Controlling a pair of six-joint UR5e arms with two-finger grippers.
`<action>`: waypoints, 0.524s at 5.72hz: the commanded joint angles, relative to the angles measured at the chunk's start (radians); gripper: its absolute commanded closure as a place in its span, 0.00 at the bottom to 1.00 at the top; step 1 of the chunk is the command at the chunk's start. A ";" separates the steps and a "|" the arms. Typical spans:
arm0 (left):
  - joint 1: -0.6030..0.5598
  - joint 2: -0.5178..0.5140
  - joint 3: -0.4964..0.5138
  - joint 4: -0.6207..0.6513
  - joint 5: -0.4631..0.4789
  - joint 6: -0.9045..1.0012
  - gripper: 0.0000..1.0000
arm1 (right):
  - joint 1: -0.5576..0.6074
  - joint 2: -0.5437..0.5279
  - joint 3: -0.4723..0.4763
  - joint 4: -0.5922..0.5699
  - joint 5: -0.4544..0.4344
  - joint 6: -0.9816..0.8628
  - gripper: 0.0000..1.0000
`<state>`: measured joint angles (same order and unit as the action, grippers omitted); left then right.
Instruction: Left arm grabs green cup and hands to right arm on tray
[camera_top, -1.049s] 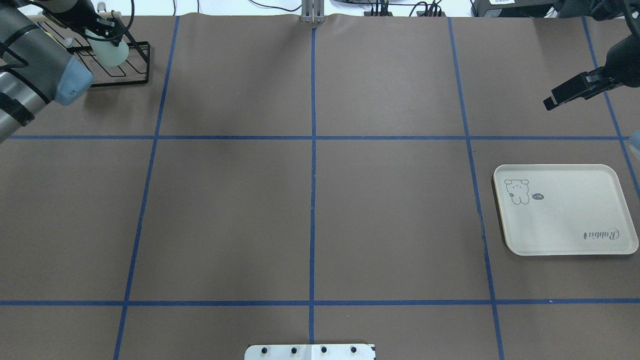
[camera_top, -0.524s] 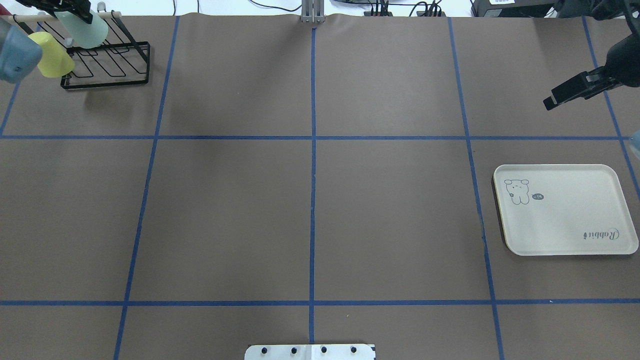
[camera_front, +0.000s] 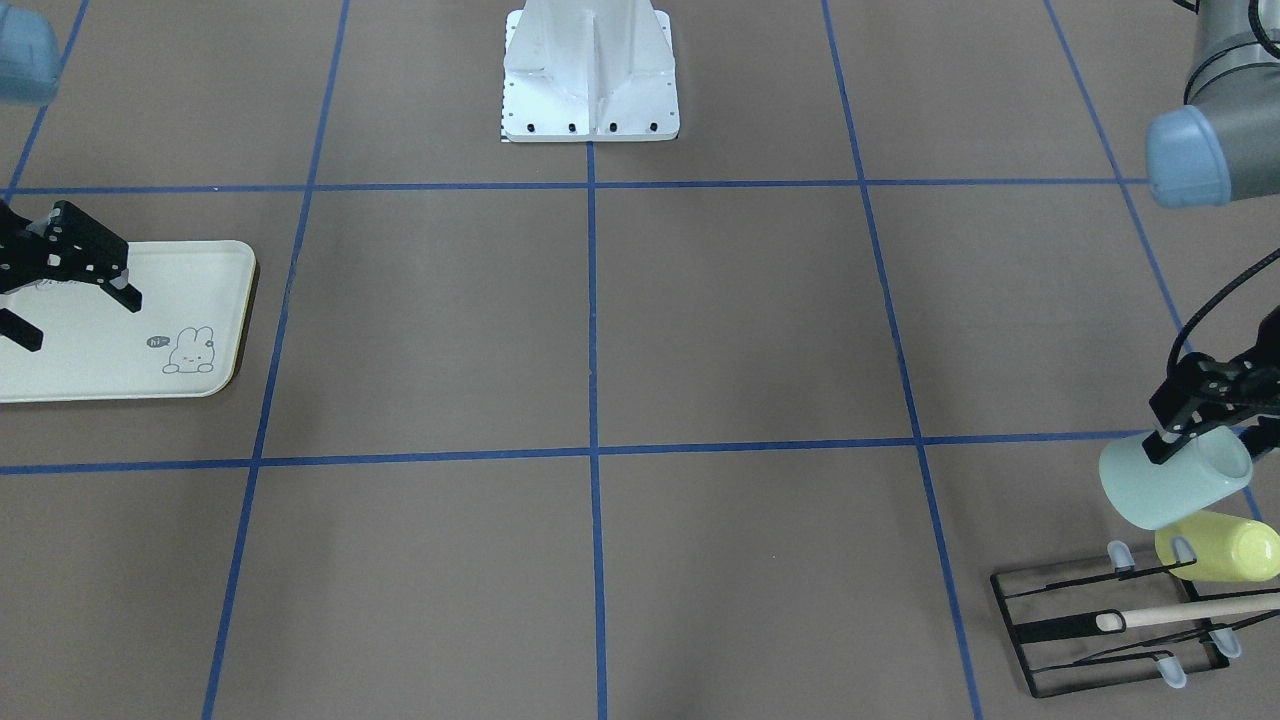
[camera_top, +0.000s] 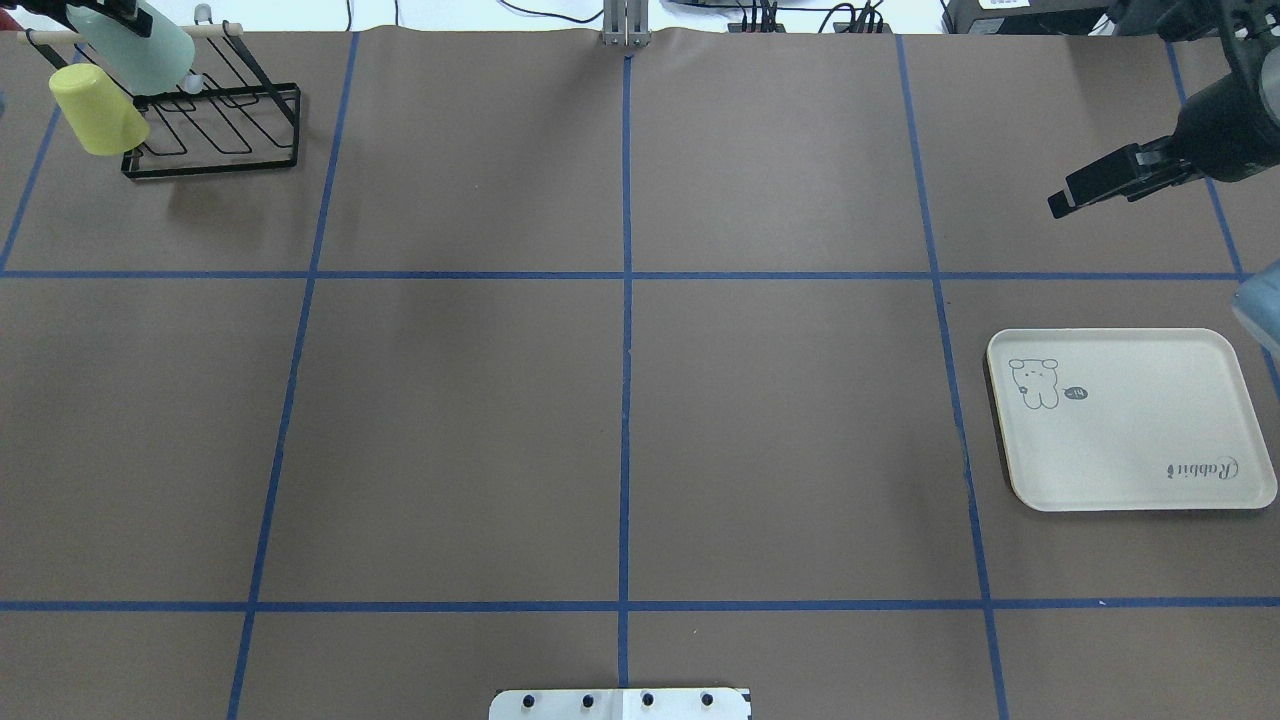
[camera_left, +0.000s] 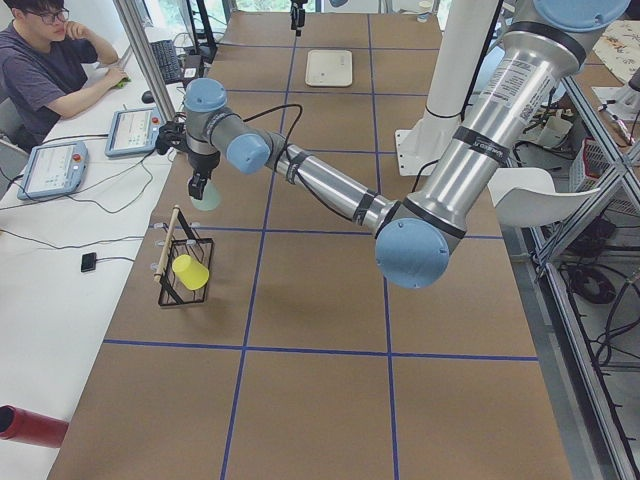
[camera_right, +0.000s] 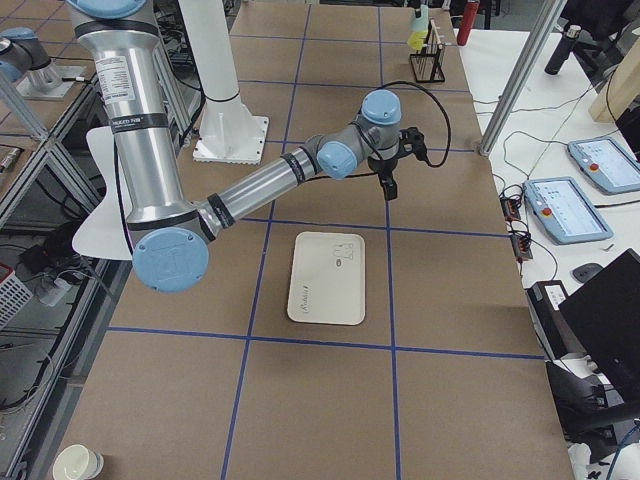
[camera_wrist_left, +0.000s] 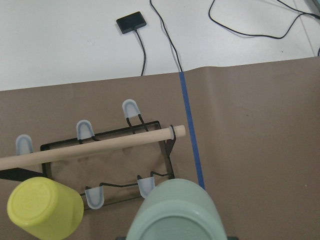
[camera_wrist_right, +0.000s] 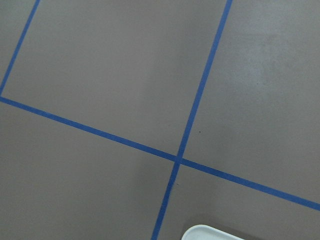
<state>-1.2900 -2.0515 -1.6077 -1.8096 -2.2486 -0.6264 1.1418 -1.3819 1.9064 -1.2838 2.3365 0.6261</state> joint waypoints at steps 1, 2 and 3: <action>0.006 0.058 -0.092 -0.139 -0.005 -0.218 0.80 | -0.084 0.039 -0.051 0.325 -0.040 0.436 0.01; 0.044 0.095 -0.096 -0.298 -0.005 -0.371 0.80 | -0.161 0.058 -0.052 0.424 -0.152 0.575 0.01; 0.110 0.105 -0.097 -0.448 -0.003 -0.564 0.80 | -0.181 0.070 -0.044 0.505 -0.172 0.766 0.01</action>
<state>-1.2314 -1.9632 -1.7001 -2.1205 -2.2528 -1.0240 0.9929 -1.3256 1.8597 -0.8643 2.2030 1.2238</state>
